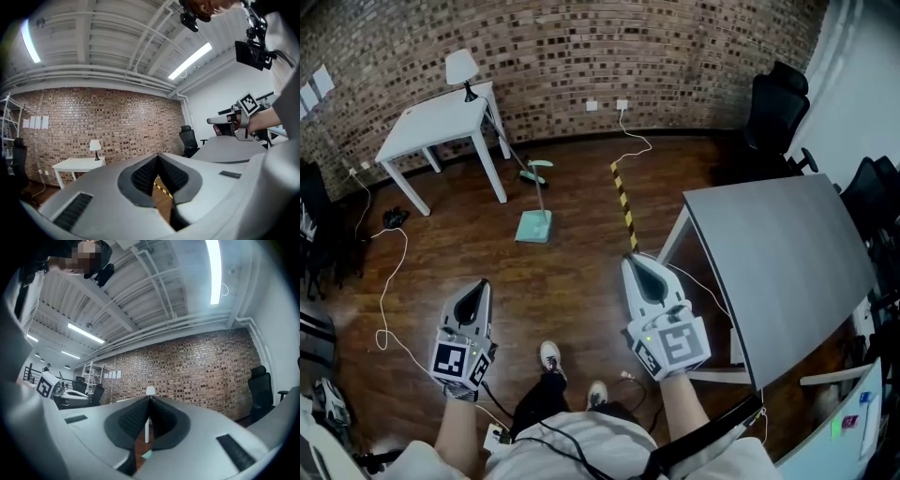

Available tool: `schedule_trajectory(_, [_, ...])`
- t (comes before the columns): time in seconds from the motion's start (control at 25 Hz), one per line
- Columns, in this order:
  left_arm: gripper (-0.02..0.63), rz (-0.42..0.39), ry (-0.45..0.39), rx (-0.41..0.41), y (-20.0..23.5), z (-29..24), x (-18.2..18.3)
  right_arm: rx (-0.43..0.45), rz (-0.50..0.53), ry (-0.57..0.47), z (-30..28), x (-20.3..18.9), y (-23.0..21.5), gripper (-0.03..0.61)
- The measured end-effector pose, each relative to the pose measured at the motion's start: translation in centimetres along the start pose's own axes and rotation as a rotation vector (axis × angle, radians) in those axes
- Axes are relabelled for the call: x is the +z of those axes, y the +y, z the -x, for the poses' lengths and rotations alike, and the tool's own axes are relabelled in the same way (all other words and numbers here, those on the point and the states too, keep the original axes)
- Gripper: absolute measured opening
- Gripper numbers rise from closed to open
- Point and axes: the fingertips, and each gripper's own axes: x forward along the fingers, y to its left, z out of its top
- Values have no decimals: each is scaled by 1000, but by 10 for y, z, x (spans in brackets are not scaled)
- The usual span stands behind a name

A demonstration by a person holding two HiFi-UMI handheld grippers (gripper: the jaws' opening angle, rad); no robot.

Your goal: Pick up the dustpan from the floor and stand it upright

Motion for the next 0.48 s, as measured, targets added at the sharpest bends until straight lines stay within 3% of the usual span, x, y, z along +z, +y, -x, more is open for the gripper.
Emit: schedule_trajectory(0.48, [14, 13, -39, -34, 6, 16, 25, 2, -45, 6, 5, -3, 54, -21])
